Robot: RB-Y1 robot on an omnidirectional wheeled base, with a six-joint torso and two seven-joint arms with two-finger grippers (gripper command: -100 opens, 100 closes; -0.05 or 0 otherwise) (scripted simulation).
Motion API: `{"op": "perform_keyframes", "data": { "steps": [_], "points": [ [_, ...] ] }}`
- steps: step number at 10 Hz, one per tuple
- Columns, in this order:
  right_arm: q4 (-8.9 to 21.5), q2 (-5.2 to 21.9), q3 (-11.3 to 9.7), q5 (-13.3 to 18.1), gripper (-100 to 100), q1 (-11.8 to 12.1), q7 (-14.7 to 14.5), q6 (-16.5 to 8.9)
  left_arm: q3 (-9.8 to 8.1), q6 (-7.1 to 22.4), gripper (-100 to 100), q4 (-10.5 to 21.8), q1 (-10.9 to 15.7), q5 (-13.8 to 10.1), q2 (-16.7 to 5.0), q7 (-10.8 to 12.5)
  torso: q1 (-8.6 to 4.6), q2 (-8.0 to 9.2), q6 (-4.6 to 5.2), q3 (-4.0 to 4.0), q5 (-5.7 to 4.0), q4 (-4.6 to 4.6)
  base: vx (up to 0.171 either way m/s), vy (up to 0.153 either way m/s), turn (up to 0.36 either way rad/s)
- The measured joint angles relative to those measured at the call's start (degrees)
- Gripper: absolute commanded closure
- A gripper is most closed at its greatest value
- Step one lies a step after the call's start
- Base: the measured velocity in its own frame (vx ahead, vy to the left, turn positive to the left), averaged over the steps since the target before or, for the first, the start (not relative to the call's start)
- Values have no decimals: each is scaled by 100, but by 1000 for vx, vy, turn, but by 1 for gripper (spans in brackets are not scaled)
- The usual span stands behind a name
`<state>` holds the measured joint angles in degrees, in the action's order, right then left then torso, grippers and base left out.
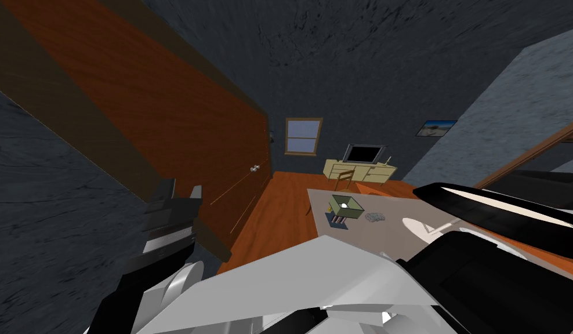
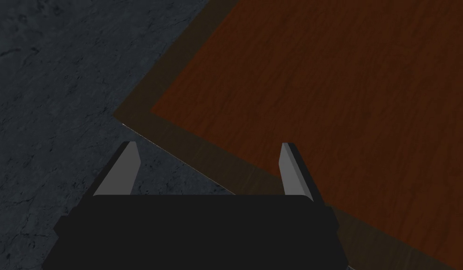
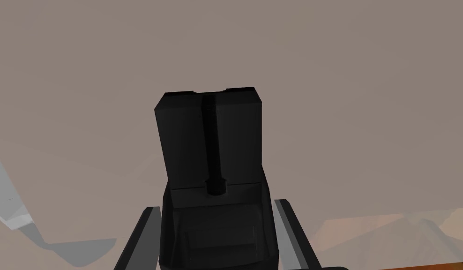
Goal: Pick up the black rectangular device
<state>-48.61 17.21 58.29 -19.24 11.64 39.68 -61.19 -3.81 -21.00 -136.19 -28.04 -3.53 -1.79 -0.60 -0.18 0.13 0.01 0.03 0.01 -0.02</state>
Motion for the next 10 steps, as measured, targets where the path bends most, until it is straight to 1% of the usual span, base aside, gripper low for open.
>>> {"op": "perform_keyframes", "data": {
  "steps": [1,5,7,9,10],
  "points": [
    [0,0,0,0,100,0,0,0,0,0,0,0,0,0,0,0,0,0,0,0,0,0,-37,6,189],
    [-38,226,-357,-461,100,269,376,-18,0,0,0,0,1,0,0,0,11,23,0,13,7,4,-63,17,156],
    [-168,303,-545,-703,100,446,602,-95,0,0,0,0,1,0,0,0,16,24,2,14,8,6,-53,26,137],
    [-210,410,-729,-952,100,593,813,-137,0,0,0,0,1,0,0,0,14,21,-2,13,9,6,-50,23,151],
    [-295,437,-826,-1068,100,686,930,-171,0,0,0,0,1,0,0,0,16,21,-1,13,10,5,-22,10,22]
  ]
}}
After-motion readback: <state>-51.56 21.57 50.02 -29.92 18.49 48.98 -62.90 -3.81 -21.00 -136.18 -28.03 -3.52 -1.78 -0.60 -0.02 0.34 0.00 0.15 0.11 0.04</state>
